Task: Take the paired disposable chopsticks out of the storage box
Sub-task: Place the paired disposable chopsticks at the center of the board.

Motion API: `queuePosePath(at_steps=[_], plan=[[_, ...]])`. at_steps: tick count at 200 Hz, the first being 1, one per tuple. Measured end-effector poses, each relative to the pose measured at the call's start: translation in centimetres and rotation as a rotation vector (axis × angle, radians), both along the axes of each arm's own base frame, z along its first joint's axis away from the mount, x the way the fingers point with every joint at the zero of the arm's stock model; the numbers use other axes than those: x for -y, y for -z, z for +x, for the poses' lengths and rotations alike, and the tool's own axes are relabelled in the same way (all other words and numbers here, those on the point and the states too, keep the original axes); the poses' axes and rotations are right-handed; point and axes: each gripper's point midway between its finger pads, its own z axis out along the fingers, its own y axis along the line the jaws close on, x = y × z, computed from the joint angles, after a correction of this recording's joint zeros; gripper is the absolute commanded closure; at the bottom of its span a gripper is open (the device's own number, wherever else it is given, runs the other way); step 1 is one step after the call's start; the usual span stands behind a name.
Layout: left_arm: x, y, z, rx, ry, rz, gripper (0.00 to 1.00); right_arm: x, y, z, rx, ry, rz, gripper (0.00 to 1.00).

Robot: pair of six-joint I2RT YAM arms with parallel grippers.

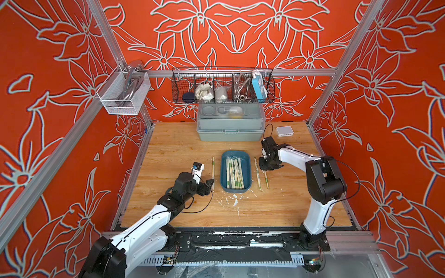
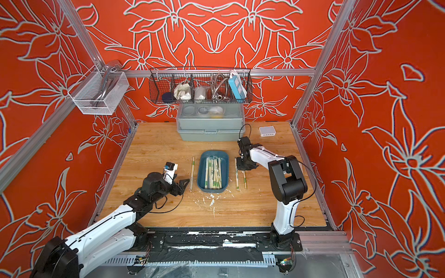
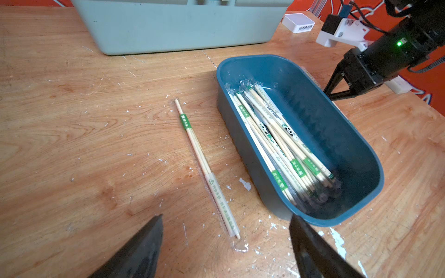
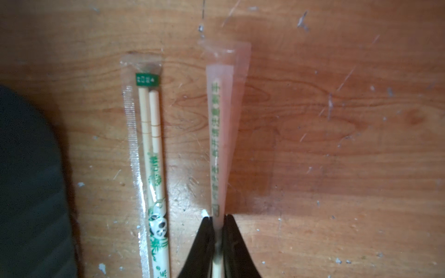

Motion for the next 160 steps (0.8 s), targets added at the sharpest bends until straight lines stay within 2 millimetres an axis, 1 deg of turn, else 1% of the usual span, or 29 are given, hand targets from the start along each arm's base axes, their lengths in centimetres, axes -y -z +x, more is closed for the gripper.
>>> queuePosePath(at_steps=[28, 63, 115, 160], plan=[[0.00, 0.00, 0.00, 0.000, 0.000, 0.000, 0.18, 0.20, 0.26, 0.15, -0.002, 0.008, 0.000, 0.82], [0.00, 0.00, 0.00, 0.000, 0.000, 0.000, 0.18, 0.15, 0.54, 0.28, -0.002, 0.014, 0.001, 0.76], [0.00, 0.01, 0.00, 0.000, 0.000, 0.000, 0.17, 0.11, 0.50, 0.40, 0.002, 0.020, 0.005, 0.73], [-0.01, 0.01, 0.00, 0.000, -0.001, 0.000, 0.16, 0.12, 0.45, 0.36, 0.001, 0.028, 0.007, 0.67]])
